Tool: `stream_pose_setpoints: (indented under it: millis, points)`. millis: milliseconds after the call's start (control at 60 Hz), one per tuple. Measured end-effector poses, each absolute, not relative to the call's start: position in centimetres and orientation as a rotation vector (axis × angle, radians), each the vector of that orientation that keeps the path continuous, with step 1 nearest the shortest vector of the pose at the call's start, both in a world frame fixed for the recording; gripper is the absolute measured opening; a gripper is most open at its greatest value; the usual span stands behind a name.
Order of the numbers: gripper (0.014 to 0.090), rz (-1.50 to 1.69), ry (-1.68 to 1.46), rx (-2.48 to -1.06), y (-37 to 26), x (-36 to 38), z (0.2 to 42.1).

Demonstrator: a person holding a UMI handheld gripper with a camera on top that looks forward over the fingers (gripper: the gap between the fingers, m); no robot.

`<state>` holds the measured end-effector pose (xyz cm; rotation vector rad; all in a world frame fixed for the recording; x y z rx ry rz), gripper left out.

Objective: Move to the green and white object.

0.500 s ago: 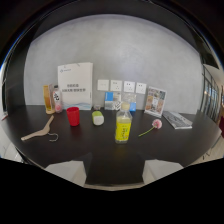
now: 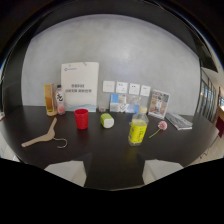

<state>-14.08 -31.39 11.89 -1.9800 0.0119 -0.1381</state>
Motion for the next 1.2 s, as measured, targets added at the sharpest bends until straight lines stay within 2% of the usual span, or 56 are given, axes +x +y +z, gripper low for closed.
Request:
stream_pose_setpoints:
  millis: [233,400,733,1200]
  points:
    - [0.0852,-0.138,0.016,-2.008,-26.8,-15.9,10.8]
    - [0.0853,-0.134,0.000,-2.011,-20.6,-15.9,10.0]
    - [0.0851,-0.099,-0.018,-2.104,-9.4,-15.4,5.9]
    - [0.0850,-0.106,-0.011,-2.141,-6.3,-14.8,4.0]
